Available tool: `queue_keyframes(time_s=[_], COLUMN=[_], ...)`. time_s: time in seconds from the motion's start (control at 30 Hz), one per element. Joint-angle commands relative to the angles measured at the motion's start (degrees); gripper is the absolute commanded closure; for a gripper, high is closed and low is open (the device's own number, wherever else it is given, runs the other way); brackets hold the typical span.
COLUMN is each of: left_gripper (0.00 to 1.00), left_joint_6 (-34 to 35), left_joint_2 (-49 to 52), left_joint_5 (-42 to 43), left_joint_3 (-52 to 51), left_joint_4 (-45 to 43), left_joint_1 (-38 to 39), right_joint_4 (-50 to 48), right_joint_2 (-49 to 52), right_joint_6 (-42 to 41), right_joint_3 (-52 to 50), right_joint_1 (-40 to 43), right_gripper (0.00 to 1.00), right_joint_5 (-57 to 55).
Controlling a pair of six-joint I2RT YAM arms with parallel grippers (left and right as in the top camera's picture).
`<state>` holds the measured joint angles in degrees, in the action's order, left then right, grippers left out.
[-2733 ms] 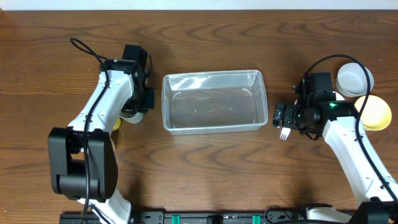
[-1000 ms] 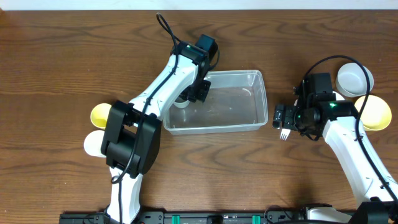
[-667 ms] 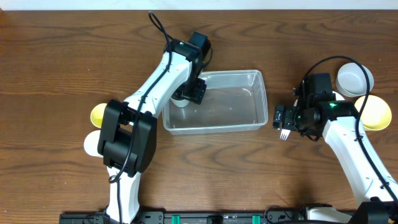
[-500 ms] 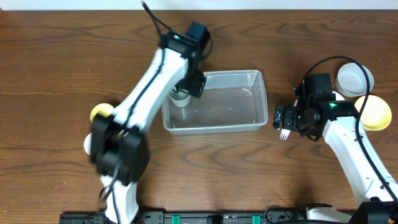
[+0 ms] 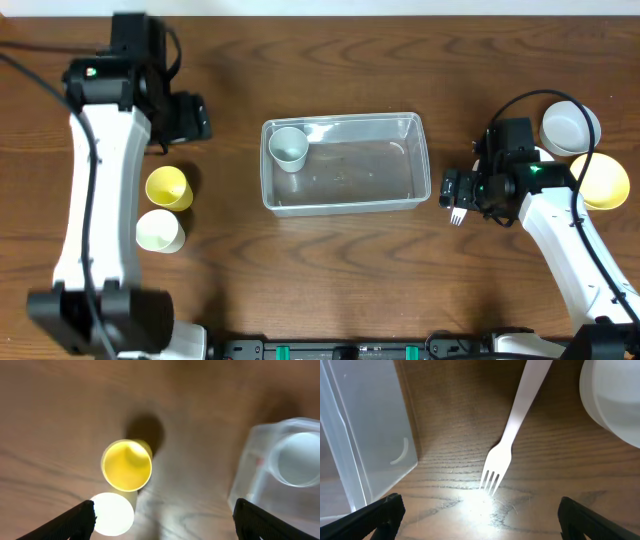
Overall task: Pack container
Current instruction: 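Lower left gripper onto the yellow cup and grasp it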
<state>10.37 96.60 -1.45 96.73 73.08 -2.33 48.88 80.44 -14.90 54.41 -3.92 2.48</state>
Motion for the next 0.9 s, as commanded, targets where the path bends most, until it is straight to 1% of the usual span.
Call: queue_keyframes(time_s=[0.0, 0.07, 0.27, 0.37, 0.53, 0.6, 0.7, 0.8, 0.87], left_gripper=[0.12, 0.12, 0.12, 0.12, 0.17, 0.23, 0.4, 0.49, 0.59], left_joint_6=[0.9, 0.9, 0.9, 0.9, 0.4, 0.2, -0.5, -0.7, -1.3], left_joint_2=[1.2, 1.7, 2.3, 2.5, 4.9, 5.9, 6.3, 6.3, 6.3], left_joint_5=[5.8, 5.7, 5.7, 5.7, 5.2, 4.9, 4.7, 3.3, 3.0], left_joint_3=[-8.0, -12.7, -21.9, -24.7, -26.1, -26.1, -26.1, -25.6, -25.4], left_joint_4=[-2.4, -5.0, -12.3, -15.4, -17.9, -18.4, -19.3, -19.5, -19.7], left_joint_1=[-2.6, -2.9, -2.9, -2.9, -2.9, -2.9, -2.9, -2.9, -2.9], right_joint_4=[0.2, 0.2, 0.4, 0.5, 1.1, 1.3, 1.5, 1.5, 1.5], right_joint_2=[0.3, 0.3, 0.3, 0.3, 0.3, 0.3, 0.3, 0.3, 0.3], right_joint_6=[-0.3, -0.3, -0.3, -0.3, -0.3, -0.3, -0.3, -0.3, -0.3], right_joint_3=[1.0, 1.0, 1.0, 1.0, 1.0, 1.0, 1.0, 1.0, 1.0], right_joint_1=[0.4, 0.4, 0.4, 0.4, 0.4, 0.4, 0.4, 0.4, 0.4], right_gripper=[0.01, 0.01, 0.01, 0.01, 0.01, 0.01, 0.01, 0.01, 0.01], right_joint_5=[-1.0, -1.0, -1.0, -1.0, -1.0, -1.0, -1.0, -1.0, -1.0])
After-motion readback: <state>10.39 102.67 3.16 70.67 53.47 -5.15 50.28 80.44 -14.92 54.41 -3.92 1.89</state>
